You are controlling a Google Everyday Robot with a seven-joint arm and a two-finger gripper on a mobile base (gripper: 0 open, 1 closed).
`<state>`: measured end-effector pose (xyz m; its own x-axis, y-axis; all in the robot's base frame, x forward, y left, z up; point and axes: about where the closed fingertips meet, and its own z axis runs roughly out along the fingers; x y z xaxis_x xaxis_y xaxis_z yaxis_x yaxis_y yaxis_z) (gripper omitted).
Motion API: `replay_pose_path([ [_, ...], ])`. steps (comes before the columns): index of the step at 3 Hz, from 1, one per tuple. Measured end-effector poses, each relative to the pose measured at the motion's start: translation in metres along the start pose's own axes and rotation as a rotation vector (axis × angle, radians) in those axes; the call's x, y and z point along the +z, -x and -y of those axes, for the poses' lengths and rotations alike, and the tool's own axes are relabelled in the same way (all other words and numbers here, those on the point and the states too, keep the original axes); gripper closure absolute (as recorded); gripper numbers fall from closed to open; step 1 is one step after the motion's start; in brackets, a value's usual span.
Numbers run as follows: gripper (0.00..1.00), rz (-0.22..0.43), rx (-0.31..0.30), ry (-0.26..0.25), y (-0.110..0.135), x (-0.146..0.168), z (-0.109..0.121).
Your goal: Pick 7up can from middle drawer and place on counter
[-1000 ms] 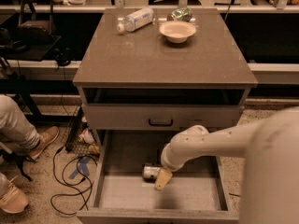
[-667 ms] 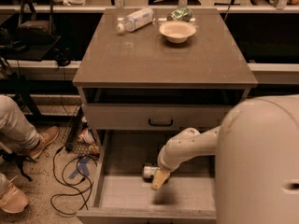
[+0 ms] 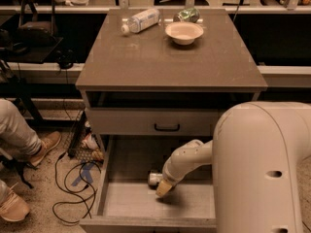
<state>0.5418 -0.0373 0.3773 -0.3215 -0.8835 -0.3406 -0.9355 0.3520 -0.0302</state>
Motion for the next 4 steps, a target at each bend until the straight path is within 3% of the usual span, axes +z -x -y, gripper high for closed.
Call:
replay_pose_path([
  [1,0.49,0.044,0.038,0.032,-0.006,0.007,-0.008],
  [2,0.72,0.137,0.047,0.044,0.002,-0.018,-0.012],
  [3,0.96,0.272,0.000,0.045,0.029,-0.077,-0.018],
  [4,1.00,0.356,-0.070,-0.006,0.031,-0.156,-0.011],
])
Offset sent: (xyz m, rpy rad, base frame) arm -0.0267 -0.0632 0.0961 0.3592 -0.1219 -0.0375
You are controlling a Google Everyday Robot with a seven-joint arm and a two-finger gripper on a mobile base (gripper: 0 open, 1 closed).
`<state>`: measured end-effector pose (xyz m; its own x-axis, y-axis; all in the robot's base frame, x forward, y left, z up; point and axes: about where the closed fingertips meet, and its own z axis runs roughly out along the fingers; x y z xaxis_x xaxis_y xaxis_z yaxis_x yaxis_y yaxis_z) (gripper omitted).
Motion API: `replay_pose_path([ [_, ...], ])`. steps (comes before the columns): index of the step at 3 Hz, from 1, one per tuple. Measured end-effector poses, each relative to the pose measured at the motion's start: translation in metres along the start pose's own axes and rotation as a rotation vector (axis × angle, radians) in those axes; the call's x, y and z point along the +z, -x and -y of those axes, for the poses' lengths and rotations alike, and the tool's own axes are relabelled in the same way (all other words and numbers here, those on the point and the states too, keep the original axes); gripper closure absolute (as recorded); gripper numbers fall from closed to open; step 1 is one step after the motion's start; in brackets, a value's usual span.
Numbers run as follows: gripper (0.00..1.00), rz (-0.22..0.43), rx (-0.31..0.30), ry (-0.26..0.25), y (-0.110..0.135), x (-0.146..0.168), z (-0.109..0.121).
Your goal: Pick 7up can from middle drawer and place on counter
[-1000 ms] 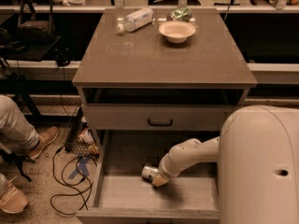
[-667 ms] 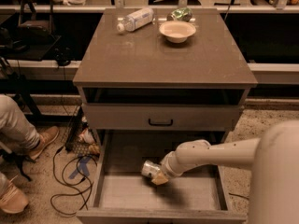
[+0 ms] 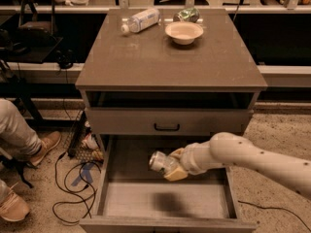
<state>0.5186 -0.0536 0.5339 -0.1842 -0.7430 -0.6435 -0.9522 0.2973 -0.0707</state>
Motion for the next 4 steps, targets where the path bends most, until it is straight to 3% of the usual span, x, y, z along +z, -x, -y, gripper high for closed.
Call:
replay_pose_path([
  [1,1.00,0.013,-0.029,-0.121,-0.011,-0.100,0.038],
  [2,1.00,0.014,-0.033,-0.121,-0.008,-0.103,0.039],
  [3,1.00,0.020,-0.078,-0.160,0.012,-0.156,0.065],
  [4,1.00,0.019,-0.137,-0.243,0.046,-0.229,0.092],
])
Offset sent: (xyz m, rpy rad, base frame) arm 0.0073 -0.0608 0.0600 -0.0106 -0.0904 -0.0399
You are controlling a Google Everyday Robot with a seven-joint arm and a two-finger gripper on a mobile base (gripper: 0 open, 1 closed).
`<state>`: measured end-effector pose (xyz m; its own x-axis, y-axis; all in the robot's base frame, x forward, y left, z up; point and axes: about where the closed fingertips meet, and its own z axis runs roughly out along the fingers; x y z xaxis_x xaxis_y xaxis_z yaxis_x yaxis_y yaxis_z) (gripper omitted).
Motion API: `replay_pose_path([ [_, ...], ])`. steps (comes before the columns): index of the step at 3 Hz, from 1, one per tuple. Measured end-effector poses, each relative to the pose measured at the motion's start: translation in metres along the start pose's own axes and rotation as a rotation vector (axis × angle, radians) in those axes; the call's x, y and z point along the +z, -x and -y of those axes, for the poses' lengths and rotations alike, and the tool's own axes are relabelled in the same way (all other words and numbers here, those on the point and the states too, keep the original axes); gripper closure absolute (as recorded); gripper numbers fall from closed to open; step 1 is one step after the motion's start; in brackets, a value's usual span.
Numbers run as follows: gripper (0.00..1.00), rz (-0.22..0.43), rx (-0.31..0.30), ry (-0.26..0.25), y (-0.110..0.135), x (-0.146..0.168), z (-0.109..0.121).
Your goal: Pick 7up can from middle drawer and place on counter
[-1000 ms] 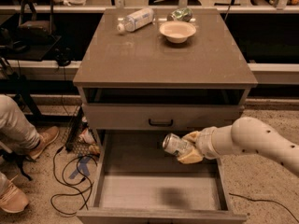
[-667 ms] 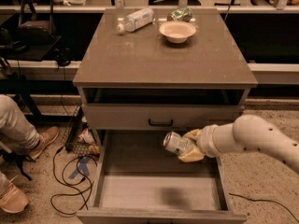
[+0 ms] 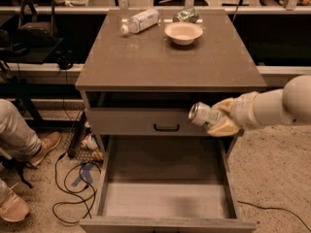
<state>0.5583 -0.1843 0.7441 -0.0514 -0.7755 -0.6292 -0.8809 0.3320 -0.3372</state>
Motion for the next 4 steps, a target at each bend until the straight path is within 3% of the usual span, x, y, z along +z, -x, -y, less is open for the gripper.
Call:
replay_pose_path([
  [1,1.00,0.003,-0.120,-0.163,0.064,-0.086,0.053],
  [2,1.00,0.003,-0.123,-0.168,0.067,-0.083,0.061],
  [4,1.00,0.012,0.009,-0.169,0.066,-0.057,0.159],
])
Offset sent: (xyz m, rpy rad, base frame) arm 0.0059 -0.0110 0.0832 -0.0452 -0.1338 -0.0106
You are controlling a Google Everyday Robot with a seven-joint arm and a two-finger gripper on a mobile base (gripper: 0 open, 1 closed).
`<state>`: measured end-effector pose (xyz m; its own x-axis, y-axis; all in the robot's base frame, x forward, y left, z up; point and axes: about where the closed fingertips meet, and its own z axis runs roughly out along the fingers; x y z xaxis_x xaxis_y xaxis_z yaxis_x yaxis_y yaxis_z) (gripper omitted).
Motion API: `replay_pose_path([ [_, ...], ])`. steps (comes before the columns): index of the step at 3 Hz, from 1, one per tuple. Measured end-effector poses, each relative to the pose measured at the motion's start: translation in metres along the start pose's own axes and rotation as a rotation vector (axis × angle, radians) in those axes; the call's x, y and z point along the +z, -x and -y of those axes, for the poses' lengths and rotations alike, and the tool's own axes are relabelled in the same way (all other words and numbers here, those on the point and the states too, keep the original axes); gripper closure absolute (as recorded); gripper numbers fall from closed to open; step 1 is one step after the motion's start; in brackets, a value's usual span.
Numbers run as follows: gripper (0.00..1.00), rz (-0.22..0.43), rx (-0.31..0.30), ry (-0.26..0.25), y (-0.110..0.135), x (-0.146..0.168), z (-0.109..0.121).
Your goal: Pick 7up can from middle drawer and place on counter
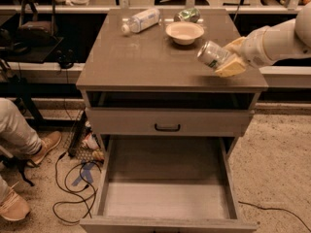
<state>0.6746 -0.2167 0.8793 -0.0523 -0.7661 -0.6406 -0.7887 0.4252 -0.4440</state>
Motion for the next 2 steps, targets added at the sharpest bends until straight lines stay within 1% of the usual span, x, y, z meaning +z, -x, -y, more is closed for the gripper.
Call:
replay_pose_path([
  [1,1.00,-0.034,0.051,0.017,0.003,0.021,0.030],
  [2,0.82,-0.066,0.092,0.065,0.007,0.045,0.042],
])
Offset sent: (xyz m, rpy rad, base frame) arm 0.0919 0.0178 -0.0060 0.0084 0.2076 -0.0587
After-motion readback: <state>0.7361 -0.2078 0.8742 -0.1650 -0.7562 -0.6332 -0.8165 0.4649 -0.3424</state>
